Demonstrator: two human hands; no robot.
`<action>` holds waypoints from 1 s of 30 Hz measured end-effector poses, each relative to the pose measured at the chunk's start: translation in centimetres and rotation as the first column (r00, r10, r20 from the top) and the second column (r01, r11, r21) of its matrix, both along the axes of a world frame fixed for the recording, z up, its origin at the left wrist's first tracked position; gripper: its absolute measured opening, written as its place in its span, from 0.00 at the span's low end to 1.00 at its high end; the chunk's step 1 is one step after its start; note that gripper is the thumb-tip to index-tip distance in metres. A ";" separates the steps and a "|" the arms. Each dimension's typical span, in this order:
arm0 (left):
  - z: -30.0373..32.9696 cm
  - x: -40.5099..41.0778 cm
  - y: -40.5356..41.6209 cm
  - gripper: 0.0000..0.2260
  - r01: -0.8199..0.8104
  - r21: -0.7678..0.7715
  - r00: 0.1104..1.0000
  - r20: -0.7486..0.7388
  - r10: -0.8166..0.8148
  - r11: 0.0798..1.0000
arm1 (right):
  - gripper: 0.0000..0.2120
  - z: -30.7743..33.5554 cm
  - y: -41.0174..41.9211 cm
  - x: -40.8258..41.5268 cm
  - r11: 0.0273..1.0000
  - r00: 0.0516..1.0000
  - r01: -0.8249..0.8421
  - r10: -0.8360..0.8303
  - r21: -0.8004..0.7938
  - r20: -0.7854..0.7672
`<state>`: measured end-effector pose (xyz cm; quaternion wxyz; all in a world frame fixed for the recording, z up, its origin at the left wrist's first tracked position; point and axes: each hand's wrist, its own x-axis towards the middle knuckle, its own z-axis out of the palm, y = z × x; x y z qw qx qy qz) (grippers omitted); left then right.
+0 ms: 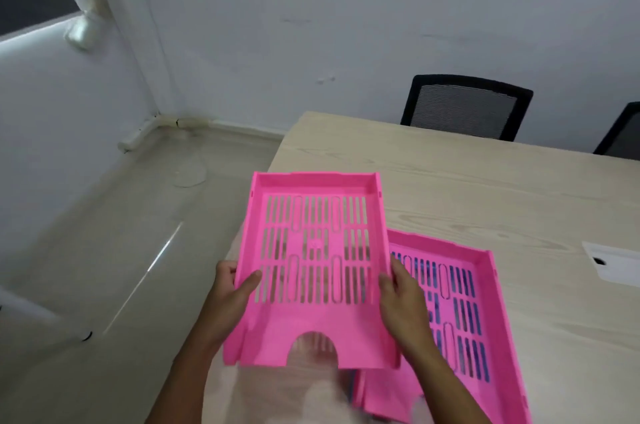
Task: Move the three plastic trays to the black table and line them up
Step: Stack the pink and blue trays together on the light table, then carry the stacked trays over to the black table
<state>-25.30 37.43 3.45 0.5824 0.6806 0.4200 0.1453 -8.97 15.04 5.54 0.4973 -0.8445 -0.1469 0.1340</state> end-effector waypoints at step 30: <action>-1.3 11.0 -18.1 0.03 0.358 0.121 0.930 -0.129 -0.343 0.926 | 0.19 -2.0 -21.3 4.2 0.958 0.938 0.277 -0.286 -0.072 -0.196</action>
